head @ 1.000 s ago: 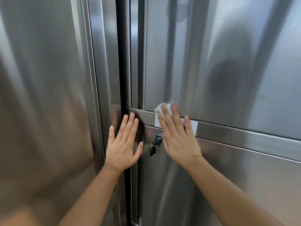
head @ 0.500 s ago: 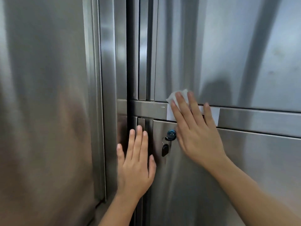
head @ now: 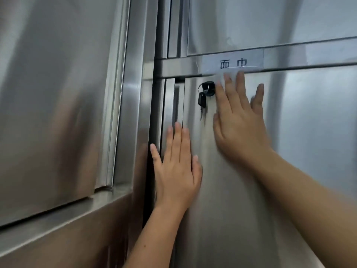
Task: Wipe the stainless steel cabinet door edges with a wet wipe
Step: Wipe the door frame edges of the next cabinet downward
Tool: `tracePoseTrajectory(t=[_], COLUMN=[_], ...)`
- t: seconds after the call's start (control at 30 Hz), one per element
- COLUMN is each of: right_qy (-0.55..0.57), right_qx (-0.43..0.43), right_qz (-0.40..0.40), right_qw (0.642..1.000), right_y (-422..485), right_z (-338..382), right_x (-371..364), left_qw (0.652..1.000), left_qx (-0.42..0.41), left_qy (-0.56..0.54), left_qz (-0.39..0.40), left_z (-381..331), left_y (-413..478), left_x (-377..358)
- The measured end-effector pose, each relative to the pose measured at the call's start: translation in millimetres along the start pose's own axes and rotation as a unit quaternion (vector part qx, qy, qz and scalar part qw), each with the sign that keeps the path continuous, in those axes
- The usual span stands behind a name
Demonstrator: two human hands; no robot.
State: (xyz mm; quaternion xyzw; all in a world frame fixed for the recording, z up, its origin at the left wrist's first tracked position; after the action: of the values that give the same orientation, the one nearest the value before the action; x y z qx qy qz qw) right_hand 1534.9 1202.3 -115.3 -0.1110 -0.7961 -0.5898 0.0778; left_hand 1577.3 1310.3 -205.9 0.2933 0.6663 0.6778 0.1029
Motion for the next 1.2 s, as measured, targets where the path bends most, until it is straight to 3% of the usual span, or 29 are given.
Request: tracePoseTrajectory(t=[0.23,0.4,0.53,1.2], right_qy=[-0.031,-0.077,-0.095,-0.044], right_qx=[0.074,0.194,0.238,0.091], right_qz=[0.004,0.069,0.116,0.119], right_qw=[0.997,0.975,0.96,0.988], right_y=[-39.9,-43.2,-30.2,36.3], right_z=[19.8,33.3,43.0,56.5], right_x=[-10.6,-17.9,-23.1,-29.9], left_qw=[0.998,0.998,0.996,0.994], left_qx=[0.018,0.003,0.002,-0.002], left_qy=[-0.034,-0.035,-0.053,-0.051], left_qz=[-0.05,-0.049,-0.069,-0.099], left_z=[-1.9,1.1,1.2,6.7], left_y=[-25.2,-25.4,-24.7,-32.8], left_x=[-16.4,-20.8,-16.0,-16.7])
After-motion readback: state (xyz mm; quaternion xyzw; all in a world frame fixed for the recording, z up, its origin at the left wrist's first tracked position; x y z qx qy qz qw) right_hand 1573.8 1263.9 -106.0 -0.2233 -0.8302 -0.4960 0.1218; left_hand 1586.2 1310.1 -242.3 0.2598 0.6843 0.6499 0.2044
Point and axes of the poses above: each hand's wrist, its own y-axis towards the middle knuckle, its own x-axis out of the back of the hand, z = x × y, the point moved 4 cm from there along y, towards the middle knuckle, and after that the axes turned 12 degrees about z, right-handed, at the moved point
